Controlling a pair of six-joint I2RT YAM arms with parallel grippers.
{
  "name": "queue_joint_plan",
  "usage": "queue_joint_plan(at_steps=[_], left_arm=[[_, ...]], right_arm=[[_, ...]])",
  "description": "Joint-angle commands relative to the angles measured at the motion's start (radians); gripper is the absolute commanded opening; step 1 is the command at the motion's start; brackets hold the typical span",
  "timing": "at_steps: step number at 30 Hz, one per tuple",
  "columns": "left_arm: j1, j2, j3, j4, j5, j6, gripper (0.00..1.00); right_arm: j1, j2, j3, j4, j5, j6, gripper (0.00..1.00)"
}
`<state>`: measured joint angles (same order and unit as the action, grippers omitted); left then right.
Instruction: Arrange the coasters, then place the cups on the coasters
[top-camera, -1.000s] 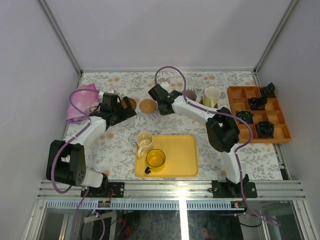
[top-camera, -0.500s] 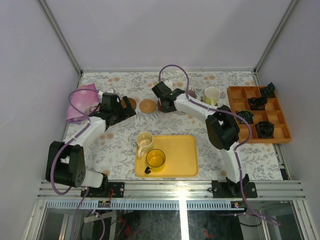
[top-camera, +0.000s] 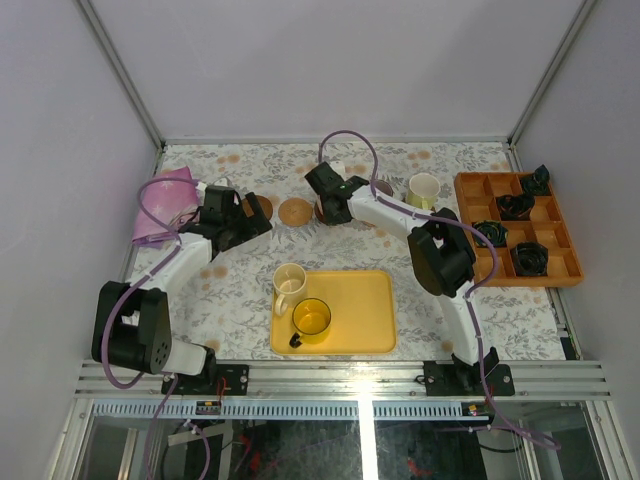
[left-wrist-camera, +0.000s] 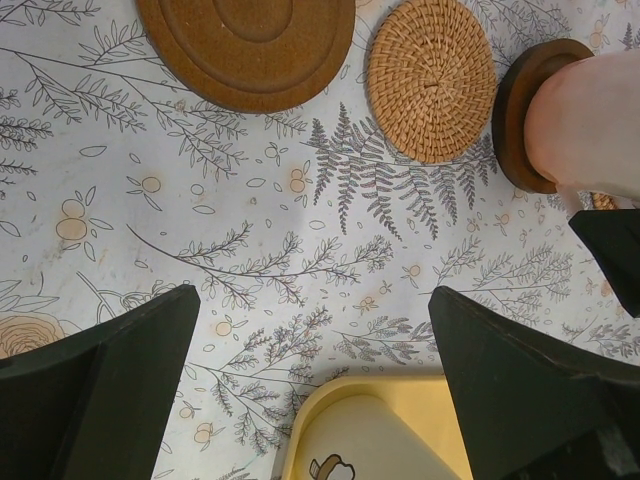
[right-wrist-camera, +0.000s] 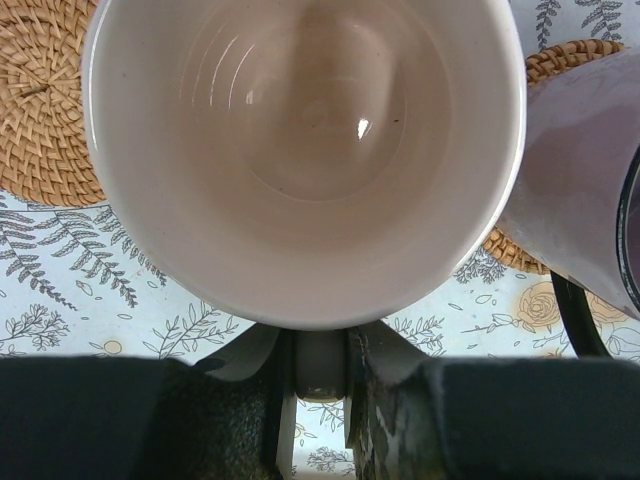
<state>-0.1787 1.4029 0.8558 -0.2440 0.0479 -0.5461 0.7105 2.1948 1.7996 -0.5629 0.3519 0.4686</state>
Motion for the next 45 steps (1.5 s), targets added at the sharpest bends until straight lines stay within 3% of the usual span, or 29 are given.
queue_joint_plan(at_steps=[1,6,22,27,45], left_arm=[[-0.005,0.010,0.031,0.012,-0.007,0.009,1.00],[-0.006,0.017,0.032,0.015,-0.001,0.007,1.00],[-0.005,0.034,0.038,0.016,0.010,0.006,1.00],[-0.005,0.040,0.038,0.018,0.015,0.005,0.99],[-0.006,0.035,0.040,0.018,0.015,0.002,1.00]], right_arm=[[-0.011,-0.025,0.064,0.064,0.016,0.011,0.00],[-0.020,-0.012,0.070,0.059,0.008,0.018,0.01],[-0.023,-0.021,0.041,0.070,-0.056,0.018,0.41],[-0.024,-0.020,0.038,0.068,-0.061,0.016,0.48],[-0.023,-0.079,-0.056,0.082,-0.093,0.031,0.50]])
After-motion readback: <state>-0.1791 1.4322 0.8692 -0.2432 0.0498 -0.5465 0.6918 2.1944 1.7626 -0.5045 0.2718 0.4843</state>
